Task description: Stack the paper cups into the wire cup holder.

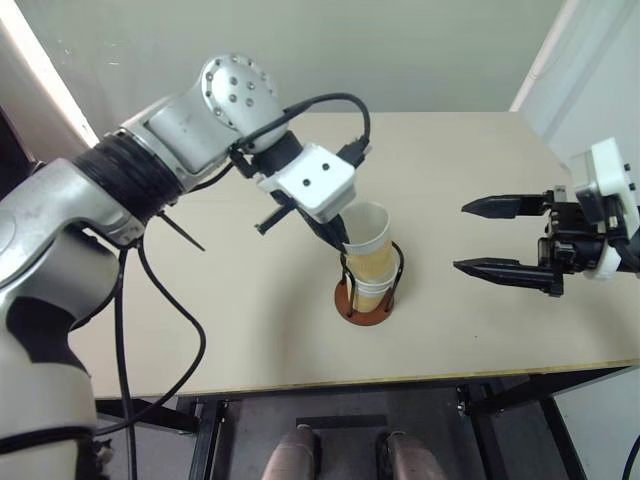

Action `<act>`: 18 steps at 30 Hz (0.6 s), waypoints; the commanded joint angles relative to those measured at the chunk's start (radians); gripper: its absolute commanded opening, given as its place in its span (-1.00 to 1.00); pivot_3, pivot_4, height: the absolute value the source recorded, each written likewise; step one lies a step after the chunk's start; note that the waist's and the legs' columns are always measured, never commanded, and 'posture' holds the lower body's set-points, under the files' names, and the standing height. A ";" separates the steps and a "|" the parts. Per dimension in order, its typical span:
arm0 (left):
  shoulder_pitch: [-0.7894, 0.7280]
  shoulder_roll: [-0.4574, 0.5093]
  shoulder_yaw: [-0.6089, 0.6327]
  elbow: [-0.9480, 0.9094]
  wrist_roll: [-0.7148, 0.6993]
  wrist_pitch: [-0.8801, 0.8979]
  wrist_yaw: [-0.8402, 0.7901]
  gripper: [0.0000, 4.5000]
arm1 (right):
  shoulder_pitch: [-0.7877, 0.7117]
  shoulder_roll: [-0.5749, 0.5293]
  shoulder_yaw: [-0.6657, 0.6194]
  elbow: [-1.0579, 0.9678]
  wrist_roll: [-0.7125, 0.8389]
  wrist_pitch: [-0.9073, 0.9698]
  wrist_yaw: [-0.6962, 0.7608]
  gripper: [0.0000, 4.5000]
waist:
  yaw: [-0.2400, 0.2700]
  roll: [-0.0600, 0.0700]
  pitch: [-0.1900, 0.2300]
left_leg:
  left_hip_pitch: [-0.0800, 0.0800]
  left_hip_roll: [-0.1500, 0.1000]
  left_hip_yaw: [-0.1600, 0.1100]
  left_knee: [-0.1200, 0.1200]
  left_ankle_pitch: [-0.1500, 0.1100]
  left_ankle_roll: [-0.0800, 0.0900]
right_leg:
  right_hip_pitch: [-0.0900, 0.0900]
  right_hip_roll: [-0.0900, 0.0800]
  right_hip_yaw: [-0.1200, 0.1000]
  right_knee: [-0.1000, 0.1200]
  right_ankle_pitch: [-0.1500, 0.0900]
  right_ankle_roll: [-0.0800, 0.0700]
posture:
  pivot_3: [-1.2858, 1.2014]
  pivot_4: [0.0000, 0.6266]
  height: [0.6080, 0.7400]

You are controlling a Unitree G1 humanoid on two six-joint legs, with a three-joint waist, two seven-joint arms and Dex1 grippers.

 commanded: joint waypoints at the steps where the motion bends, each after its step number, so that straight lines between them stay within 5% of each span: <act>1: -0.029 0.001 0.014 -0.004 -0.002 -0.010 -0.034 -0.99 | -0.001 -0.013 -0.022 -0.024 0.010 -0.016 -0.012 0.92 | 0.001 0.000 0.000 | 0.000 0.000 -0.001 0.000 0.000 0.000 | 0.000 -0.001 0.000 0.000 0.000 0.000 | 0.03 -0.52 1.00; 7: -0.014 -0.055 0.042 0.057 0.066 -0.018 -0.034 -0.99 | 0.000 -0.014 -0.020 -0.028 0.013 -0.017 -0.019 0.92 | 0.003 0.000 0.000 | 0.000 0.000 -0.001 0.000 -0.002 -0.001 | 0.000 -0.002 0.000 0.000 0.000 0.001 | 0.03 -0.52 1.00; 10: -0.009 -0.084 0.056 0.099 0.105 -0.029 -0.034 -0.72 | 0.005 -0.017 -0.019 -0.029 0.012 -0.016 -0.017 0.92 | 0.004 0.000 0.000 | 0.000 0.000 -0.001 0.001 -0.002 -0.001 | 0.001 -0.002 0.000 0.000 0.000 0.001 | 0.03 -0.52 1.00; 17: 0.010 -0.114 0.102 0.137 0.108 0.023 -0.034 0.34 | -0.012 -0.018 0.034 -0.013 0.009 -0.016 0.011 0.92 | 0.003 0.000 0.000 | 0.000 0.000 -0.001 0.000 -0.002 -0.002 | 0.000 -0.001 0.000 0.000 -0.001 0.001 | 0.03 -0.52 1.00; 18: 0.016 -0.117 0.118 0.143 0.110 0.036 -0.034 0.34 | -0.021 -0.015 0.048 -0.005 0.005 -0.021 0.018 0.92 | 0.004 0.000 0.000 | 0.000 0.000 -0.001 0.000 -0.002 -0.002 | 0.000 -0.001 0.000 0.000 -0.001 0.001 | 0.03 -0.52 1.00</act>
